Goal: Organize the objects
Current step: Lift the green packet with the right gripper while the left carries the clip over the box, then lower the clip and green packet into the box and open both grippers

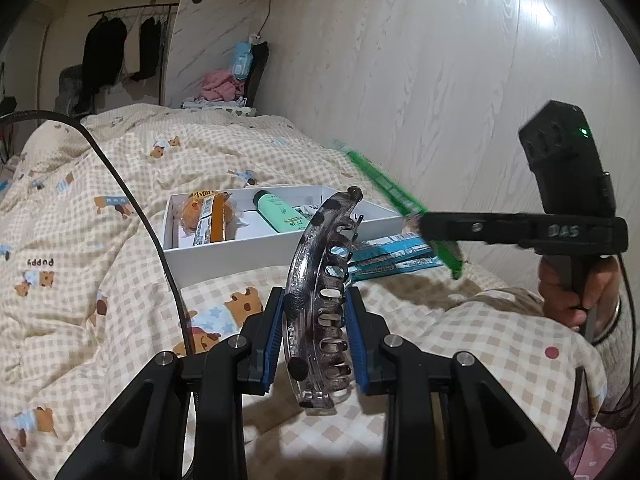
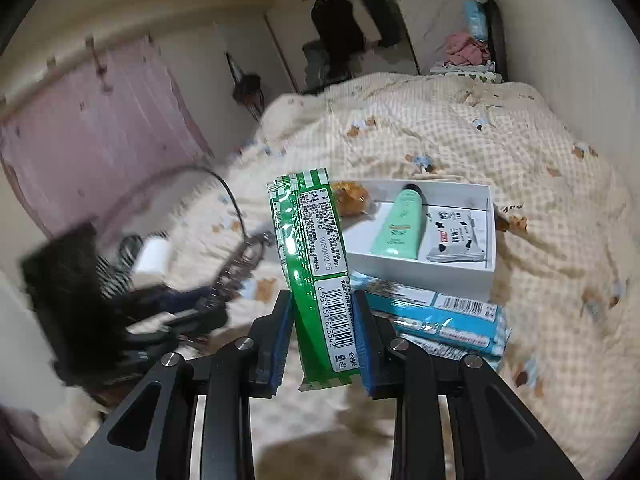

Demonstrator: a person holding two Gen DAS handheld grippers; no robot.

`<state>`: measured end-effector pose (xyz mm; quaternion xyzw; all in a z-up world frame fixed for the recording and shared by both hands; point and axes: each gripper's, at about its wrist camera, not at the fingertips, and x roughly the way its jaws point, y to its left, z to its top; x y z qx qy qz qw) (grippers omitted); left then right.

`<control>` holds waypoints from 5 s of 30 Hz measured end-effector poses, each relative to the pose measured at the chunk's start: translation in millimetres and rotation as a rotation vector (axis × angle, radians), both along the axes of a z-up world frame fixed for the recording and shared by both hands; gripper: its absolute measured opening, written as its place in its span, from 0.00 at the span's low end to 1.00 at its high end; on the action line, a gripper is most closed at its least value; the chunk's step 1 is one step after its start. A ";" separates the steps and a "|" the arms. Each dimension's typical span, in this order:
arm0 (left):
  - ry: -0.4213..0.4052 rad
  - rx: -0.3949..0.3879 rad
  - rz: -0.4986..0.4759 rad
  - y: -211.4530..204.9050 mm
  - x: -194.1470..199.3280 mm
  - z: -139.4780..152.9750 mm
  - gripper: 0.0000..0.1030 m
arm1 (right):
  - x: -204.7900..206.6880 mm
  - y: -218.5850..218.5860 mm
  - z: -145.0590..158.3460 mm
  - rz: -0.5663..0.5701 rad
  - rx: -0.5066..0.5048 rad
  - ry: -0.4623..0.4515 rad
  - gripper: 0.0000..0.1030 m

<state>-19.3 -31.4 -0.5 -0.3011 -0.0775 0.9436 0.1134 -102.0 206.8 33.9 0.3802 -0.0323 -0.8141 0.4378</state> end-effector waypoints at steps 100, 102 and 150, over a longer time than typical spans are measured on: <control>0.115 -0.010 0.381 -22.2 -118.5 50.7 0.31 | -91.9 -61.9 -1.5 -0.243 -0.348 0.073 0.30; 0.051 0.015 0.359 -18.3 -127.7 31.2 0.31 | -95.6 -71.1 -16.8 -0.254 -0.259 0.047 0.30; -0.039 -0.025 0.378 -27.6 -135.7 7.5 0.68 | -103.6 -55.0 -26.0 -0.341 -0.217 0.017 0.61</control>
